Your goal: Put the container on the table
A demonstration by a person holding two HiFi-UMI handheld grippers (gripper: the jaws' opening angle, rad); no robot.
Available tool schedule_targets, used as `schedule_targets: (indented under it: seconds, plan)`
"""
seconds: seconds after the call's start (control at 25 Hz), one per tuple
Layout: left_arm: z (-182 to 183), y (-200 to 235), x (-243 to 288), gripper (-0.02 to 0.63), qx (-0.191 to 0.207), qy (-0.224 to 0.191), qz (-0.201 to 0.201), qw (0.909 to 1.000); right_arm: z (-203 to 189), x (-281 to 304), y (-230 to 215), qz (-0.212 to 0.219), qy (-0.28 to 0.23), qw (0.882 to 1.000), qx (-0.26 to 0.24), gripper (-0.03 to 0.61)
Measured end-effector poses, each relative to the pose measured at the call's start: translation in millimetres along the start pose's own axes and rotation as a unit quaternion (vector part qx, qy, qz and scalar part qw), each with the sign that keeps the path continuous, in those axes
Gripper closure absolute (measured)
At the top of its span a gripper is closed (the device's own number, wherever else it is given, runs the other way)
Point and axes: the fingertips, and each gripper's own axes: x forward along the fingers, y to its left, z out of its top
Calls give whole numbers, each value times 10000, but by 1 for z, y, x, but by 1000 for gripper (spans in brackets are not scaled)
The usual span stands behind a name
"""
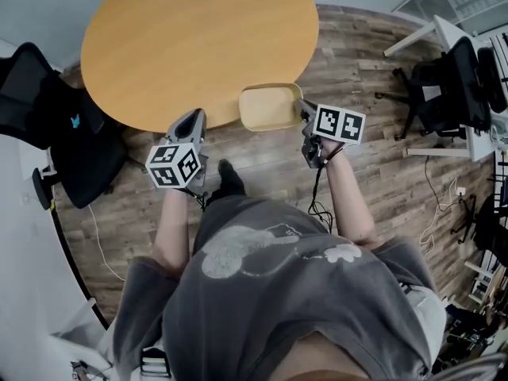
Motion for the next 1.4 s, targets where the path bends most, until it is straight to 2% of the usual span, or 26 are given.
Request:
schedule_targets:
  seconds: [0.6,0.88,1.2,1.4]
  plan:
    - [32,69,52,604,-183,235,-335,9990,42,80,24,-255,89,9995,163,561]
    - [49,94,64,604,-105,297,-486,9983,54,98,33,-386,82,9992,86,561]
    - [54,81,94,604,-39,374,-413,9984,88,105,-6,-447,119,9989,-62,561]
    - [72,82,113,604,-49,256,-71,9996,126,123,-34,-317,105,9994,-29,561]
